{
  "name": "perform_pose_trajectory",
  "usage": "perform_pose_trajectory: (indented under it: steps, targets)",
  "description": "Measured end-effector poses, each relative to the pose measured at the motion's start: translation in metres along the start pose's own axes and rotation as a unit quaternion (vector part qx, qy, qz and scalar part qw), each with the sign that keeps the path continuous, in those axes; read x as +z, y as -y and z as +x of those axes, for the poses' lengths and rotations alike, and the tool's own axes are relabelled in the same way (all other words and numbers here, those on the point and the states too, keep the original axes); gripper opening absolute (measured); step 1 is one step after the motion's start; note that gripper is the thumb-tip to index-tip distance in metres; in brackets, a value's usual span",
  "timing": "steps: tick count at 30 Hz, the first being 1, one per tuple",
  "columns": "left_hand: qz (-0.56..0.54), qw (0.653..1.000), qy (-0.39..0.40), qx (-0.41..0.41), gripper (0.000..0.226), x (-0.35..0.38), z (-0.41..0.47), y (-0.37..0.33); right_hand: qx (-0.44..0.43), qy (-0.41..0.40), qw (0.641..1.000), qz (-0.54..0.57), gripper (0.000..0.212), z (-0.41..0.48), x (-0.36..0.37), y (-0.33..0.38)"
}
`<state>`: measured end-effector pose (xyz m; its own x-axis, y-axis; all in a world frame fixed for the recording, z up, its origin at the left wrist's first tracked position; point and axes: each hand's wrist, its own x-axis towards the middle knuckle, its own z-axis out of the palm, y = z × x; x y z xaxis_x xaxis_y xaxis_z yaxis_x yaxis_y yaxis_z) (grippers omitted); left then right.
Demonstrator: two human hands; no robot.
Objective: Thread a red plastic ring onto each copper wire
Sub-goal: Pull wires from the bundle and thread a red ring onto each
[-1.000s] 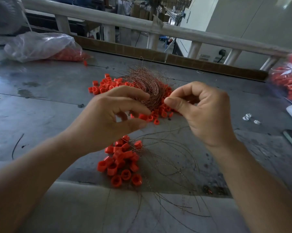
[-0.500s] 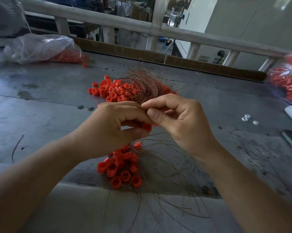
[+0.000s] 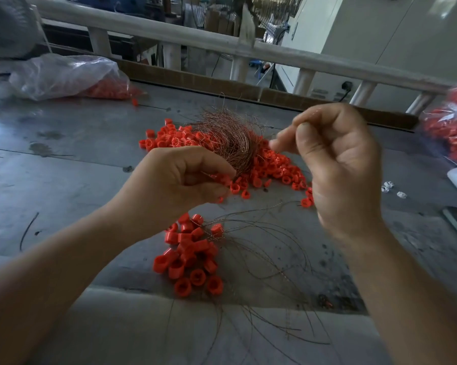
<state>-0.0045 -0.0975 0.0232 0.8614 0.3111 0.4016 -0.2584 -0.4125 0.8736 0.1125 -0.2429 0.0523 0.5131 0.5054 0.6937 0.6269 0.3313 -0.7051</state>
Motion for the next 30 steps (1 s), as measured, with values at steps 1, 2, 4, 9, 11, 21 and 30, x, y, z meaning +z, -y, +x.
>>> perform_pose_trajectory:
  steps: [1, 2, 4, 9, 11, 21, 30]
  targets:
    - [-0.012, 1.0, -0.005, -0.008, 0.028, 0.0, 0.001, 0.0, -0.018, -0.014, 0.999, -0.038, 0.018, 0.001, -0.002, 0.0]
    - [-0.023, 1.0, -0.009, -0.014, 0.029, 0.001, 0.001, -0.001, -0.036, -0.019, 0.996, -0.082, 0.019, 0.001, -0.003, 0.0]
    - [-0.042, 0.999, -0.017, -0.021, 0.032, 0.001, 0.002, -0.001, -0.07, -0.007, 0.985, -0.16, 0.019, 0.0, -0.002, -0.001]
    - [-0.064, 0.998, -0.024, -0.012, 0.03, 0.0, 0.001, -0.004, -0.113, 0.044, 0.968, -0.219, 0.013, -0.004, 0.005, 0.001]
    - [-0.06, 0.998, -0.023, -0.01, 0.03, 0.001, 0.0, -0.005, -0.109, 0.058, 0.967, -0.221, 0.011, -0.006, 0.007, 0.001]
    - [-0.07, 0.997, -0.022, 0.001, 0.027, 0.001, -0.001, -0.01, -0.034, 0.119, 0.969, -0.214, 0.002, -0.015, 0.019, -0.003]
    - [-0.105, 0.994, -0.012, -0.004, 0.034, -0.003, -0.001, -0.006, -0.003, 0.134, 0.961, -0.244, 0.003, -0.015, 0.018, 0.0]
